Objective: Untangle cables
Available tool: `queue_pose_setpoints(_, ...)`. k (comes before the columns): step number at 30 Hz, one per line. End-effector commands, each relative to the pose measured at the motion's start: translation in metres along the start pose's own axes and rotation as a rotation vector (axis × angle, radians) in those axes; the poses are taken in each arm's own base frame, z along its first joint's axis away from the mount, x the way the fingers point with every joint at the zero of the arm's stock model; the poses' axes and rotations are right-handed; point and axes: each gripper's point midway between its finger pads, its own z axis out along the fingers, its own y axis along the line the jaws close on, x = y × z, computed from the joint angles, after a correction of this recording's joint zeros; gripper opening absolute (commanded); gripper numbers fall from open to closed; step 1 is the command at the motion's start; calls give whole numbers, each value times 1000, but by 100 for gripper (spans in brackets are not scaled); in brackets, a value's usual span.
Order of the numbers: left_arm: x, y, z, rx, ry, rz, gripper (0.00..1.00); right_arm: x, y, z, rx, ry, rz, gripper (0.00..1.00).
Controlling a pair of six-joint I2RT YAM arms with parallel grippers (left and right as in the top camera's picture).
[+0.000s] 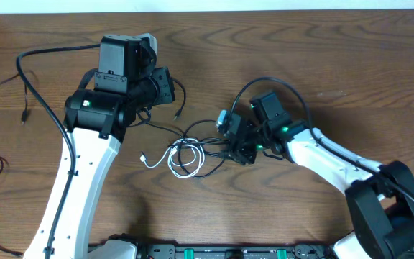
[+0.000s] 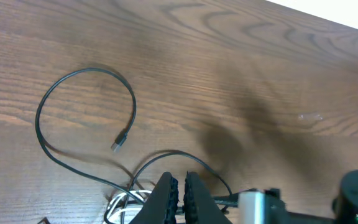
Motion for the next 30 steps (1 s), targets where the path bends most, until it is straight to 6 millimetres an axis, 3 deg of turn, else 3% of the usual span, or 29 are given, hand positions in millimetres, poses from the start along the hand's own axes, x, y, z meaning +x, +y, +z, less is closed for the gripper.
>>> queue_pose_setpoints(1, 4, 3, 2, -14, 12, 15, 8, 3, -11, 10, 34, 11, -13, 27)
queue_pose_setpoints(6, 4, 3, 2, -14, 12, 15, 8, 3, -20, 13, 69, 6, 10, 1)
queue_pose_setpoints(11, 4, 3, 2, -14, 12, 15, 8, -7, -25, 10, 85, -31, 44, 1)
queue_pose_setpoints(15, 4, 3, 2, -14, 12, 15, 8, -27, -37, -8, 123, -87, 102, 1)
queue_pose_setpoints(20, 5, 3, 2, -14, 13, 15, 8, -65, -54, -59, 189, -220, 177, 1)
queue_pose_setpoints(22, 5, 3, 2, -14, 13, 15, 8, -90, -59, -98, 216, -322, 203, 1)
queue_pose_setpoints(26, 6, 4, 2, -15, 19, 14, 8, -122, -57, -157, 231, -466, 213, 1)
queue_pose_setpoints(30, 10, -3, 3, 23, 39, 15, 8, -142, -53, -204, 259, -567, 209, 1)
